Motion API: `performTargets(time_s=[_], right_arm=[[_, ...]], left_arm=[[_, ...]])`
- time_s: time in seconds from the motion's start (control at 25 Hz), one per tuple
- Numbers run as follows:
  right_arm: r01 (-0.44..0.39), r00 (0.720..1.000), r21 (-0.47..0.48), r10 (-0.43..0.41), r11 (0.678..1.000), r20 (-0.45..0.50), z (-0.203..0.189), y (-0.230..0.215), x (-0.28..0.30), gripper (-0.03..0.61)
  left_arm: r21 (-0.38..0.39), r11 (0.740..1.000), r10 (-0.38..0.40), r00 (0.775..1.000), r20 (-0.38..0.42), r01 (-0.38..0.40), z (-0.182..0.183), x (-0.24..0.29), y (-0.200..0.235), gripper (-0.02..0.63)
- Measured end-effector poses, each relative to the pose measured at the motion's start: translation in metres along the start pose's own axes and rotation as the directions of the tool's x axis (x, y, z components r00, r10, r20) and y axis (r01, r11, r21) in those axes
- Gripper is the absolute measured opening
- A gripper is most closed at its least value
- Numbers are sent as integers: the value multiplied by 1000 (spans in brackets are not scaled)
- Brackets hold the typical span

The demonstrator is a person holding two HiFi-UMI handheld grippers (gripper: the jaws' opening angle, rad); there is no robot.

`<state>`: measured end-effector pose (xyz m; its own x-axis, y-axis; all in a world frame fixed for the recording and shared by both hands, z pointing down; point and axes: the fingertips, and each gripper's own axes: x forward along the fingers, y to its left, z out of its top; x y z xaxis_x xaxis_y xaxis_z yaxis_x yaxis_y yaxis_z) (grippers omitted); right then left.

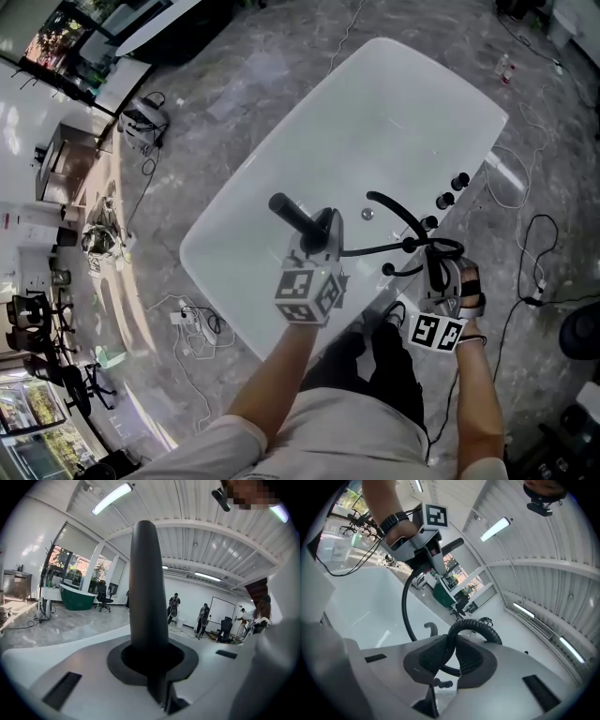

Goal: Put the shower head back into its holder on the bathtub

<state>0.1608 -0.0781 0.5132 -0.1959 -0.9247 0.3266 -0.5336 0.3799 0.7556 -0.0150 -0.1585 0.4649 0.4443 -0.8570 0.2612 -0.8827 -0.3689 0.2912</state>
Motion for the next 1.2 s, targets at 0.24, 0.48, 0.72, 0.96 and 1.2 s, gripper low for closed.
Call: performTargets(time_s=[0.24,0.48,0.72,0.96,1.2], right_arm=[[-187,980,52,182,981,83,23,60,26,63],[-119,991,177,105,977,87,32,44,36,63],[-141,988,539,153,830,23,-6,48,3,63],[-170,955,757,296,630,-32,-41,93,-32,62],[-154,973,735,231,660,-4,-25,75,6,62]], left_arm=[[-1,1000,19,1000,2,-19,0,-3,7,40],[-10,999,38,999,-8,-39,-7,-8,17,40],[-5,1000,29,1000,4,-28,-5,-6,14,40],[-9,1000,17,1000,-9,-18,-10,-6,14,40],[0,1000,7,1000,-11,-7,-13,-3,9,40]])
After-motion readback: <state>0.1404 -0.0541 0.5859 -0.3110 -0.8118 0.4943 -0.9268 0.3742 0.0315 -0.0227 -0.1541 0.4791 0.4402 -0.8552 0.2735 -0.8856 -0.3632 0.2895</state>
